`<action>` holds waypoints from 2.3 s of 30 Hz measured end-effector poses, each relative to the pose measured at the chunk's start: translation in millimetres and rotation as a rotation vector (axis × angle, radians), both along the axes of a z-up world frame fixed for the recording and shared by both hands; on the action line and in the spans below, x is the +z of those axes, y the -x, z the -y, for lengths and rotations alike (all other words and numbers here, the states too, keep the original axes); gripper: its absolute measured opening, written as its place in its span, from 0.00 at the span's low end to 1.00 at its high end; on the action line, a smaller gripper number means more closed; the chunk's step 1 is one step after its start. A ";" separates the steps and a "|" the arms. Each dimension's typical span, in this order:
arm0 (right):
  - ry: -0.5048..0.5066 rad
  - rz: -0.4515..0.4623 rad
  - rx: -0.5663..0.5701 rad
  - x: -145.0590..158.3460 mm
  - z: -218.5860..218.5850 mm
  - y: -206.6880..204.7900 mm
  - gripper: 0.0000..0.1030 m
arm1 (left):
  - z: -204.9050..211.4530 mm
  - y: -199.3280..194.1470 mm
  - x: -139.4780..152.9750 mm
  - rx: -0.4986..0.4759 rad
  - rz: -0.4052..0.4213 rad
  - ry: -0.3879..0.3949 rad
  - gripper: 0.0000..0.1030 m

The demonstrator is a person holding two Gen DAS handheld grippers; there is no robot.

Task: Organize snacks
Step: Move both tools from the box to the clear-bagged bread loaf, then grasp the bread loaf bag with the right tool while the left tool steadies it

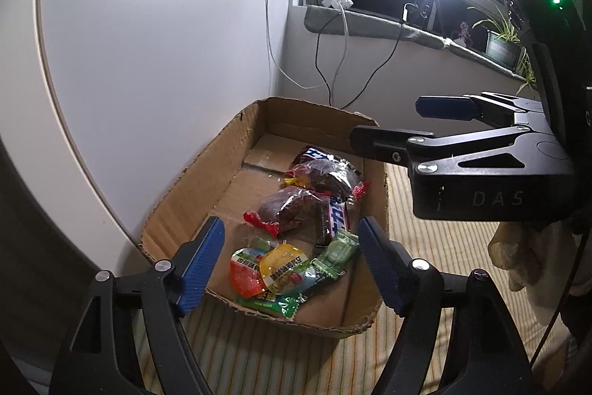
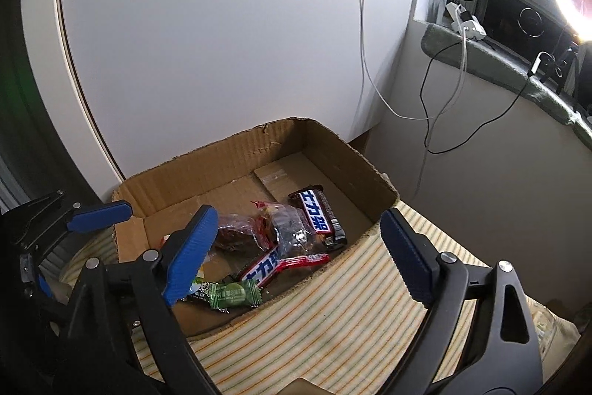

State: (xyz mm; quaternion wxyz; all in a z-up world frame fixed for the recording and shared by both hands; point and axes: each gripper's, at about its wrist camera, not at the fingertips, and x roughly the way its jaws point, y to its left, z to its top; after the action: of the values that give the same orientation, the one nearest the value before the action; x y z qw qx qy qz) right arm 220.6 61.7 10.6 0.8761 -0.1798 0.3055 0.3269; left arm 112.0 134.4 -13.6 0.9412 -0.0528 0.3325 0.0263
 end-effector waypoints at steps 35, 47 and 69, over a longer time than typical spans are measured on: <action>-0.098 -0.010 -0.357 13.9 227.7 -11.2 0.95 | 139.1 -24.3 14.7 -0.236 0.024 -0.024 0.73; -0.126 -0.057 -0.466 7.1 303.0 -22.3 0.95 | 189.1 -44.5 7.0 -0.335 -0.007 -0.011 0.73; -0.271 -0.371 -0.484 -55.3 374.0 -69.4 0.90 | 263.9 -116.3 -29.9 -0.528 -0.195 0.263 0.73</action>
State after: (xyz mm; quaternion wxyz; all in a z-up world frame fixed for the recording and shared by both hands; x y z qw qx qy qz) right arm 290.0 -312.3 -44.6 0.8736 0.0787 0.4475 0.1742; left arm 228.3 -129.5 -43.4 0.8643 -0.0830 0.4240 -0.2574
